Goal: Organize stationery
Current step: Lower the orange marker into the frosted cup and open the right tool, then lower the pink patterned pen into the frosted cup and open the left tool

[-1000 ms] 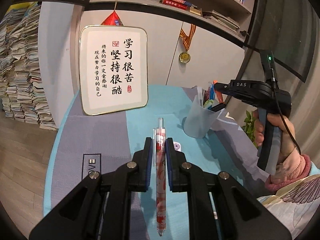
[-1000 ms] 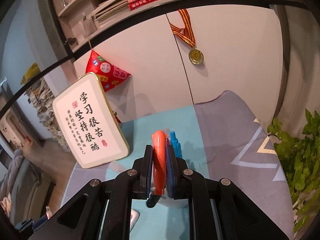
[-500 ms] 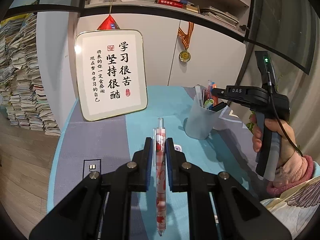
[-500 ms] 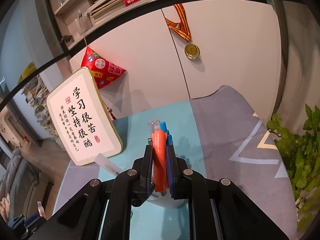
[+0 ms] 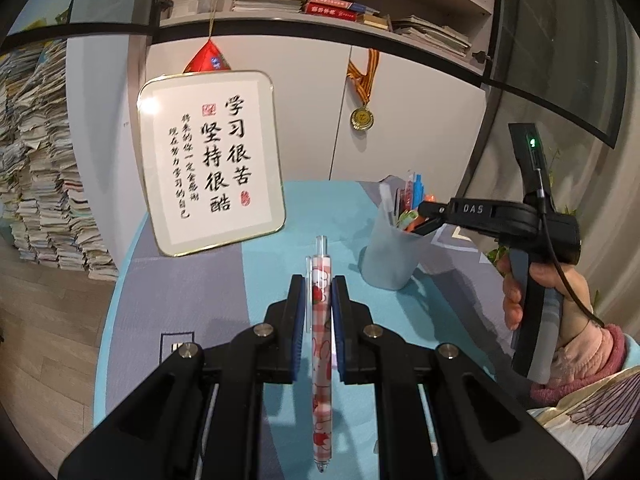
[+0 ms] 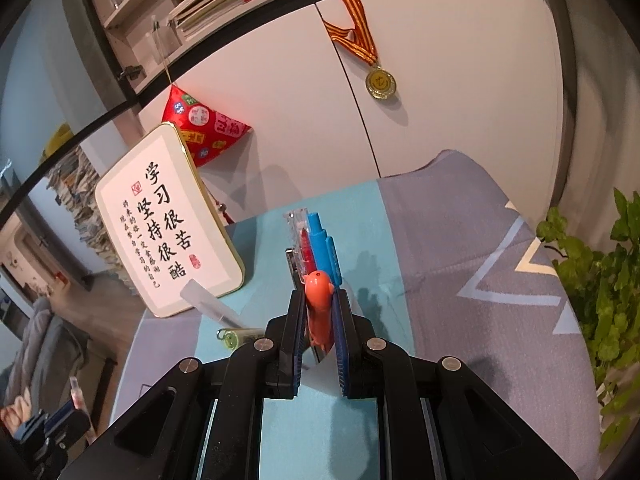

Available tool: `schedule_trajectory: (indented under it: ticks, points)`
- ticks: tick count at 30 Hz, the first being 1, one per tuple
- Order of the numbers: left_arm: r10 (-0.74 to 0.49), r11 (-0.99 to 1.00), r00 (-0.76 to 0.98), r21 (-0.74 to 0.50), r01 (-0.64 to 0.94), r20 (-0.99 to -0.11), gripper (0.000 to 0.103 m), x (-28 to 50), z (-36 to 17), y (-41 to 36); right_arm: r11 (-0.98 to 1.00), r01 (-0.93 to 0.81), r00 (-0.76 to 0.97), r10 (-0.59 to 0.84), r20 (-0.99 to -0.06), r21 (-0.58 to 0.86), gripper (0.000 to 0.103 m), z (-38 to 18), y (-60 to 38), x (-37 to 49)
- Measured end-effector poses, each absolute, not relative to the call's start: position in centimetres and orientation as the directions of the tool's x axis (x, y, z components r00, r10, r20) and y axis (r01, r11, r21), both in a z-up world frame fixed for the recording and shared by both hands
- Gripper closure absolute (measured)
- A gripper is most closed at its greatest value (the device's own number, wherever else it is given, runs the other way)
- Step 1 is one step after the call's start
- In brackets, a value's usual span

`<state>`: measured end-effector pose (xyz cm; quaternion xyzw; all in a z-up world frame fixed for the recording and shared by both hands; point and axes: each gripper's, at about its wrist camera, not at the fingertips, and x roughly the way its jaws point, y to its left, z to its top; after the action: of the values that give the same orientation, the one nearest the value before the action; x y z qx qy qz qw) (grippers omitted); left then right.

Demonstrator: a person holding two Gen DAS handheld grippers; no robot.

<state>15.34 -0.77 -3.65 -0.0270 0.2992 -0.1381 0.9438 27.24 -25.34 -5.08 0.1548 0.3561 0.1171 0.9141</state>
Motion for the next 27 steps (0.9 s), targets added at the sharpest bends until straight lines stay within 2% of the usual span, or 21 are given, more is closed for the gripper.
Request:
schedule_trajectory:
  ticks: [7,14,20,27]
  points:
    - [-0.293,0.955,0.791,-0.128,0.267,-0.538,0.092,15.7,-2.6,-2.3,0.917,-0.125,0.702,0.351,-0.620,0.379,0.087,-4.6,-25.6,25.9]
    - [-0.324,0.946,0.804,-0.161,0.282,-0.498,0.092,16.7,-1.2,-4.1,0.904,-0.133,0.709,0.373,-0.598,0.407,0.072,-4.4,-27.6,22.6]
    - [-0.325,0.945,0.834,-0.165,0.281,-0.446,0.092,17.3,-0.1,-5.9,0.925,-0.160,0.698,0.353,-0.622,0.346,0.072,-5.2,-28.5,20.0]
    - [-0.298,0.949,0.883,-0.212,0.233,-0.364,0.092,19.4,1.1,-7.8,0.919,-0.189,0.685,0.376,-0.625,0.345,0.072,-5.9,-30.0,18.2]
